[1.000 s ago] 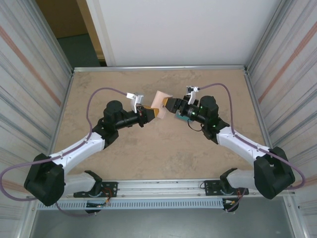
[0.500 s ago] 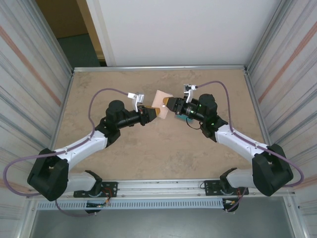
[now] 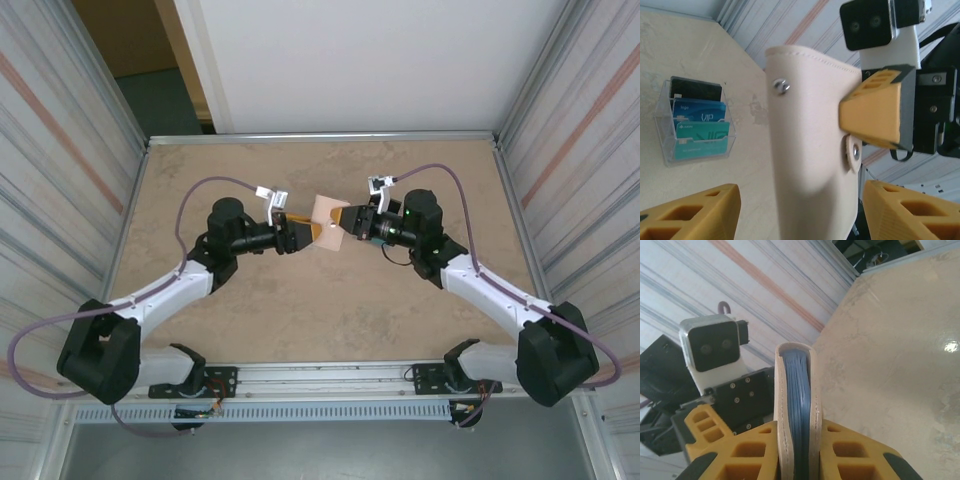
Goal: Take the credit cards out of the card holder
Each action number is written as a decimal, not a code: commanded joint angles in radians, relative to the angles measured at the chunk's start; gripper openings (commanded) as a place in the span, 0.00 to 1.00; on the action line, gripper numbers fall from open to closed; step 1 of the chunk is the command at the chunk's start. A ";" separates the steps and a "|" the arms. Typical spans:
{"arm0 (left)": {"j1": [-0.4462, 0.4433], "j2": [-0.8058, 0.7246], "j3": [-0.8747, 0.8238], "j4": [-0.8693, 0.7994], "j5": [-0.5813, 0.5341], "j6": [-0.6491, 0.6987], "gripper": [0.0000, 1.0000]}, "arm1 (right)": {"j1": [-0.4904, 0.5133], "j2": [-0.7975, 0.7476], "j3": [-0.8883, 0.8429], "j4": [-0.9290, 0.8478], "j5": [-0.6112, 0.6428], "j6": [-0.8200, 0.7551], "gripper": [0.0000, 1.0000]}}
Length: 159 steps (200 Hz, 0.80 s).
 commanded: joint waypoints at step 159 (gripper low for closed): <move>0.006 0.025 0.095 -0.130 0.232 0.114 0.55 | -0.003 -0.003 0.100 -0.034 -0.188 -0.064 0.10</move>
